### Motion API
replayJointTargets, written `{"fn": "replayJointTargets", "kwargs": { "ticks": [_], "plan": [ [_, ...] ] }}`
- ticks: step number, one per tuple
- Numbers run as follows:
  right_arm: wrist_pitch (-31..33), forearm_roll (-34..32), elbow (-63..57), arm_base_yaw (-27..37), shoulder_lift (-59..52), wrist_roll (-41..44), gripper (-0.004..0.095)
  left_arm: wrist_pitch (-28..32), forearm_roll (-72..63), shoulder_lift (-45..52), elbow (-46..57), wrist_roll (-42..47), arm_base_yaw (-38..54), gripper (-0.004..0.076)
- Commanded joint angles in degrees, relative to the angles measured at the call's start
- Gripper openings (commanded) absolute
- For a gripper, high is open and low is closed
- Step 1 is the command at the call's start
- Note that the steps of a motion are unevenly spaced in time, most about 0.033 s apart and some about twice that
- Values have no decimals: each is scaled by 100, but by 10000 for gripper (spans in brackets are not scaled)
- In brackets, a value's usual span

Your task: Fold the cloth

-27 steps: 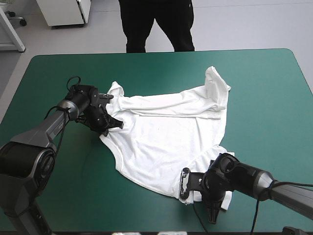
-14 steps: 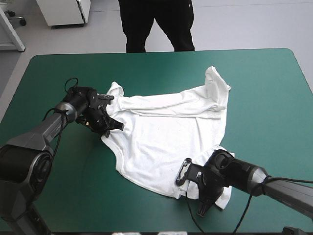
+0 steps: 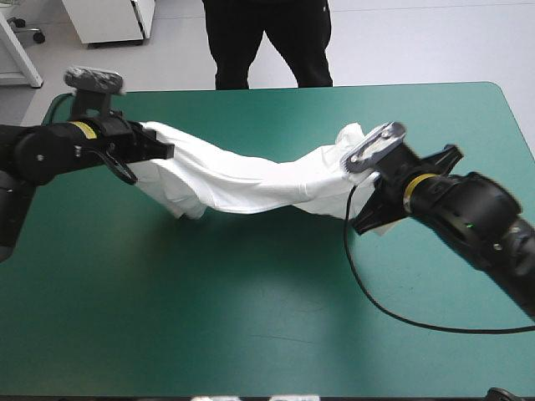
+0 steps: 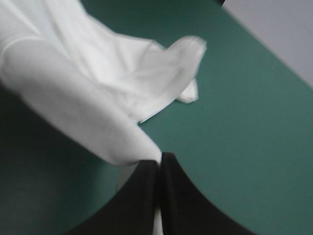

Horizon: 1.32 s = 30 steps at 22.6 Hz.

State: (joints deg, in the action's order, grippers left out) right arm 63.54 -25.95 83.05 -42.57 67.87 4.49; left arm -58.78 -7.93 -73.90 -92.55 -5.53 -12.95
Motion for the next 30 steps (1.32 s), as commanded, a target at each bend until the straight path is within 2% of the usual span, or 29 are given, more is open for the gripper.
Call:
{"fn": "replayJointTargets", "kwargs": {
  "ticks": [1, 4, 8, 11, 14, 18, 21, 23, 26, 30],
  "plan": [
    [-54, -501, 1521, 34, -173, -71, -17, 635, -338, 271, -1285, -105, -21, -9],
    [-174, -563, 2730, 34, -162, -205, -17, 893, -614, 271, -2146, -277, -21, -9],
    [-425, -642, 4167, 34, -162, -547, -17, 1055, -1211, 271, -3357, -951, -21, -9],
    [-476, -415, 4847, 34, -174, -561, -17, 1003, -1589, 279, -4086, -1043, -21, -9],
    [-967, -81, 5137, 34, -338, -569, -17, 1047, -1883, 452, -4511, -1212, -21, -9],
    [-1084, 154, 5178, 34, -465, -603, -17, 1287, -2009, 618, -4713, -1228, -21, -9],
    [-1030, 392, 5178, 34, -539, -603, -17, 1156, -2470, 656, -4794, -1288, -21, -9],
    [-757, 356, 5142, 34, -563, -449, -17, 987, -2443, 643, -4758, -1288, -21, -9],
    [-294, 45, 5095, 34, -525, -310, -17, 938, -2081, 589, -4563, -1164, -21, -9],
    [5, -515, 4725, 34, -490, 33, -17, 751, -1737, 438, -4016, -902, -21, -9]
  ]
}}
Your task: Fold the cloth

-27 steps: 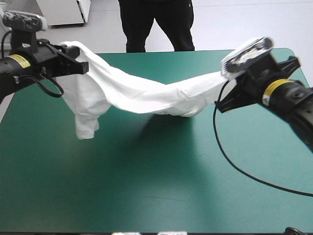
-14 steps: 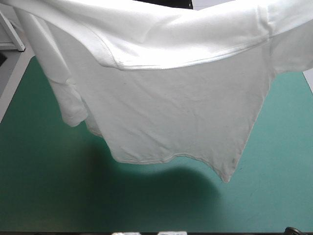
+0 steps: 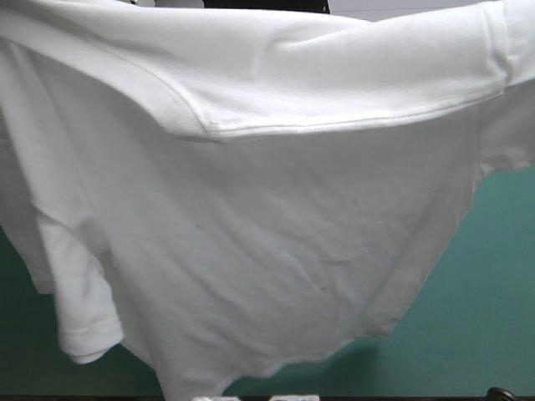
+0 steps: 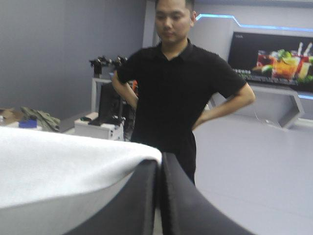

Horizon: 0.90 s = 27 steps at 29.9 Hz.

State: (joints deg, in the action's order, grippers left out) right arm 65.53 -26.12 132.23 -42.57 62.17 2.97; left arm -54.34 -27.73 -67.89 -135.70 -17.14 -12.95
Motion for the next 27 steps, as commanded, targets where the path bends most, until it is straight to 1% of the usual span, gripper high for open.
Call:
{"fn": "replayJointTargets", "kwargs": {
  "ticks": [1, 3, 8, 12, 16, 19, 21, 27],
  "plan": [
    [-103, -609, -340, 34, 122, 204, -17, 261, 274, -202, 464, 261, -21, -9],
    [115, -853, -602, 34, 222, 238, -17, 233, 298, -333, 778, 261, -21, -9],
    [496, -1899, -1223, 34, 684, 537, -17, 243, 452, -798, 1369, 261, -21, -9],
    [482, -2334, -1467, 64, 1230, 648, -17, 439, 574, -1328, 1440, 261, -21, -9],
    [269, -2017, -1467, 487, 1862, 792, -18, 568, 729, -1952, 1440, 238, -21, -9],
    [9, -1300, -1467, 946, 2294, 790, -17, 568, 807, -2415, 1440, 238, -9, -9],
    [-176, -935, -1467, 1267, 2597, 790, -17, 623, 822, -2710, 1440, 238, -9, -9],
    [-568, -26, -1467, 2109, 3378, 698, -17, 927, 962, -3434, 1440, 238, -9, -9]
  ]
}}
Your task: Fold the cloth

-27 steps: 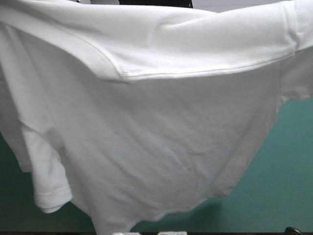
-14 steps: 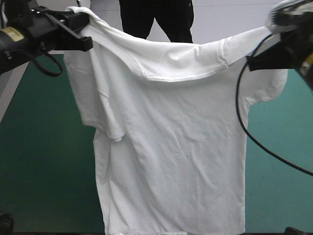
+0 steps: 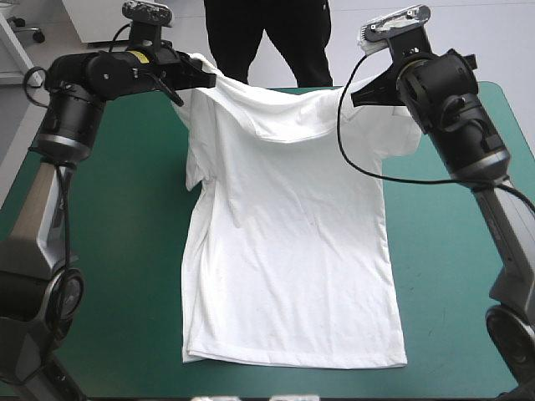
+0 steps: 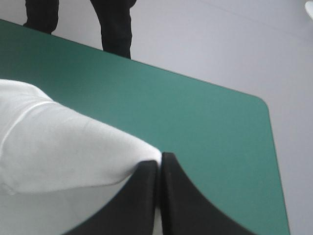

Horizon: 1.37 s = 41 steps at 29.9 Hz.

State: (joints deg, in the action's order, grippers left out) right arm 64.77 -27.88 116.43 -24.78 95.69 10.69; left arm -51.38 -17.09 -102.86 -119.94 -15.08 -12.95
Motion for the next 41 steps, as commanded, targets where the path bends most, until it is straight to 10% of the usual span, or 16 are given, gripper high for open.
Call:
{"fn": "replayJointTargets", "kwargs": {
  "ticks": [1, 21, 26, 32, 36, 41],
  "plan": [
    [-547, 272, 112, 429, 120, -124, -17, 736, -102, -24, -136, 21, -9, -9],
    [-1906, 3046, 169, 1961, 1793, -1308, 0, 2779, -200, -1393, -159, -205, 134, -9],
    [-2020, 3913, 169, 2144, 1928, -2064, 252, 2654, -442, -1427, -159, -363, 218, 19],
    [-2080, 4554, 169, 2375, 1918, -2451, 679, 2540, -989, -1454, -159, -941, 218, 265],
    [-1671, 5325, 169, 2541, 1856, -3051, 702, 1944, -1497, -1456, -159, -1462, 218, 436],
    [-1009, 5928, 169, 2649, 1671, -3457, 698, 856, -1406, -1216, -159, -1323, 281, 445]
  ]
}}
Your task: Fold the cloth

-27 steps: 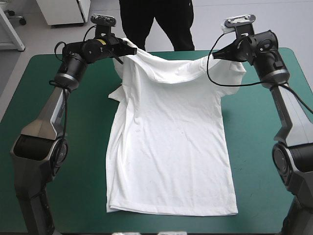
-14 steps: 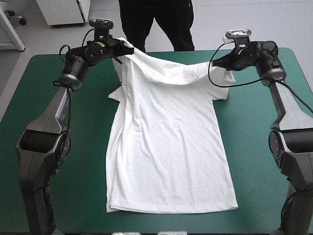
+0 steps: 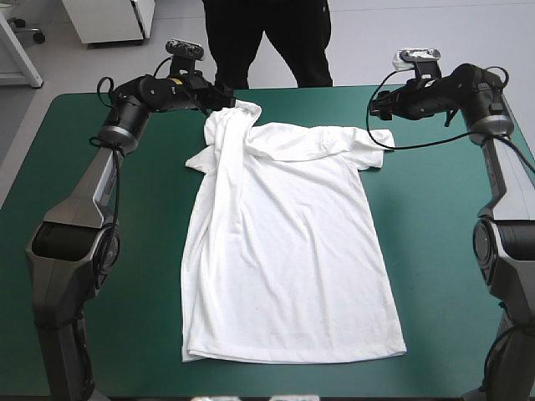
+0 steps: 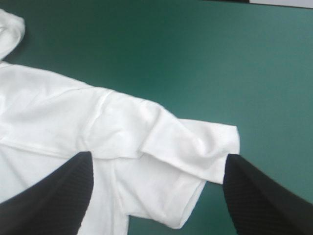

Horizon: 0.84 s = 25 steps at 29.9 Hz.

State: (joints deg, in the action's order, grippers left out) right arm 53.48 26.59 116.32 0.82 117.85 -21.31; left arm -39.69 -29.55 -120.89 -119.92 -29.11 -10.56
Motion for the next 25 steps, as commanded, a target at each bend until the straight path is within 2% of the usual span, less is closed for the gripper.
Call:
{"fn": "replayJointTargets", "kwargs": {
  "ticks": [1, 5, 8, 11, 18, 21, 25],
  "plan": [
    [251, 521, 179, 89, -593, -287, 698, -509, -82, 669, -161, 190, 71, 445],
    [745, 621, 154, 89, -875, -287, 698, -1217, 788, 1225, -149, 908, 88, 445],
    [890, 693, 99, 50, -1215, -287, 698, -1688, 1593, 1834, 61, 1551, 63, 445],
    [957, 479, 99, -128, -1570, -185, 698, -2204, 2032, 2484, 462, 1902, 32, 445],
    [1031, -777, -423, -1036, -2426, 203, 698, -2802, 2673, 3808, 1956, 2459, -277, 445],
    [1105, -1407, -935, -1448, -2777, 436, 698, -3032, 3276, 4210, 2644, 2911, -655, 445],
    [1450, -2175, -1583, -1943, -3209, 865, 698, -3420, 3302, 4549, 3424, 3032, -1242, 445]
  ]
}}
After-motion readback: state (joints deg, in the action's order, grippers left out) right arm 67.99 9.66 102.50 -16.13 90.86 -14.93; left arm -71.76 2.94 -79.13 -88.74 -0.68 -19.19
